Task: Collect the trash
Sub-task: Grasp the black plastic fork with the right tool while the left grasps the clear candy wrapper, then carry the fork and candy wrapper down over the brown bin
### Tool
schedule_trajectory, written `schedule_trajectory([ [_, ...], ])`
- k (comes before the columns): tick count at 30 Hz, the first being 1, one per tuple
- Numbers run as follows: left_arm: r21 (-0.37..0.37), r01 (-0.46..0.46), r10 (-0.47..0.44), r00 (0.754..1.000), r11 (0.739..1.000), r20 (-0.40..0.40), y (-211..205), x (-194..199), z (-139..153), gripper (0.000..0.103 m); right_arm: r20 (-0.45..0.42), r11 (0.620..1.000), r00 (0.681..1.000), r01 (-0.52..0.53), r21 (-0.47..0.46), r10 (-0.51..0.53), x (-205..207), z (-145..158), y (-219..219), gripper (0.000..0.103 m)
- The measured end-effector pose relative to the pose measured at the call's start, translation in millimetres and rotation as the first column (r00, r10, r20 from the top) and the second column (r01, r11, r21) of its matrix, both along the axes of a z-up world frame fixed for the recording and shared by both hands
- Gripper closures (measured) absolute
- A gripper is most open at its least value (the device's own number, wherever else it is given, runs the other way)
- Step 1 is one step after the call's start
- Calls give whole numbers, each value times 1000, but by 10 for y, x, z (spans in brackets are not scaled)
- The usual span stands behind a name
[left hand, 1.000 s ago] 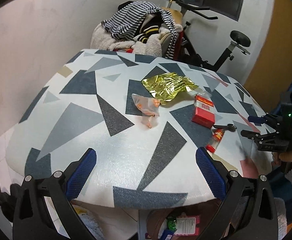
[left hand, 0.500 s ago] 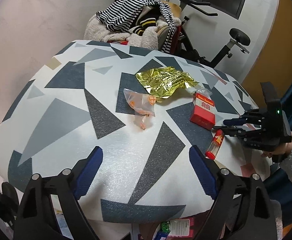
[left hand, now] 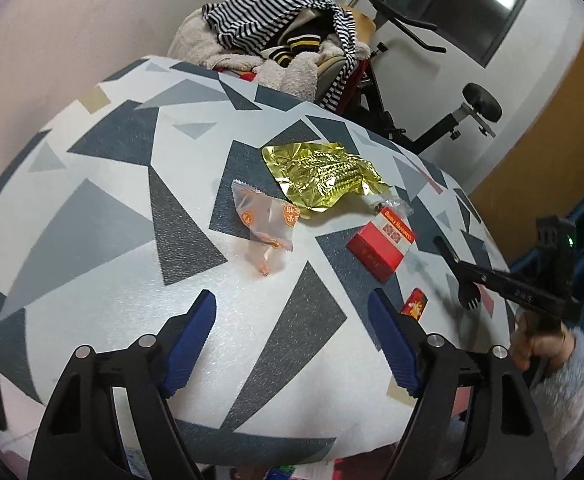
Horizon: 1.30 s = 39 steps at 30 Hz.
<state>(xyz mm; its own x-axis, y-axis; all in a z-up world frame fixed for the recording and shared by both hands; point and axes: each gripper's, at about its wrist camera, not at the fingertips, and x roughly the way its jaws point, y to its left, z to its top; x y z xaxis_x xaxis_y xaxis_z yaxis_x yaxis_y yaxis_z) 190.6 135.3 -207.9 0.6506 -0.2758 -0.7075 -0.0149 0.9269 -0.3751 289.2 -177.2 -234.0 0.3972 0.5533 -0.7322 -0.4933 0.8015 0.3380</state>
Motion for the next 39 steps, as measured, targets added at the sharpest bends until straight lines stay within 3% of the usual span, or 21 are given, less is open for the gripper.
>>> schedule_trajectory([
  [10,-92,-80,75,996,993,-57,74,454,-120,35,64,995,993,97,-14,-96,-182,67,-146,96],
  [14,-62,-134,129,988,989,-83,116,724,-178,49,85,995,991,103,-10,-102,-248,78,-158,96],
  [16,-55,-127,122,988,990,-100,121,854,-237,68,92,994,990,105,-13,-103,-287,79,-163,96],
  [17,-52,-116,110,988,992,-107,117,888,-260,91,93,994,990,110,-13,-108,-307,80,-174,96],
  [24,-14,4,-5,998,1000,-63,-17,661,-106,96,99,990,985,143,1,-143,-464,135,-261,96],
  [39,53,152,-153,988,987,21,-430,-391,219,96,104,978,974,198,57,-203,-1139,237,-366,96],
])
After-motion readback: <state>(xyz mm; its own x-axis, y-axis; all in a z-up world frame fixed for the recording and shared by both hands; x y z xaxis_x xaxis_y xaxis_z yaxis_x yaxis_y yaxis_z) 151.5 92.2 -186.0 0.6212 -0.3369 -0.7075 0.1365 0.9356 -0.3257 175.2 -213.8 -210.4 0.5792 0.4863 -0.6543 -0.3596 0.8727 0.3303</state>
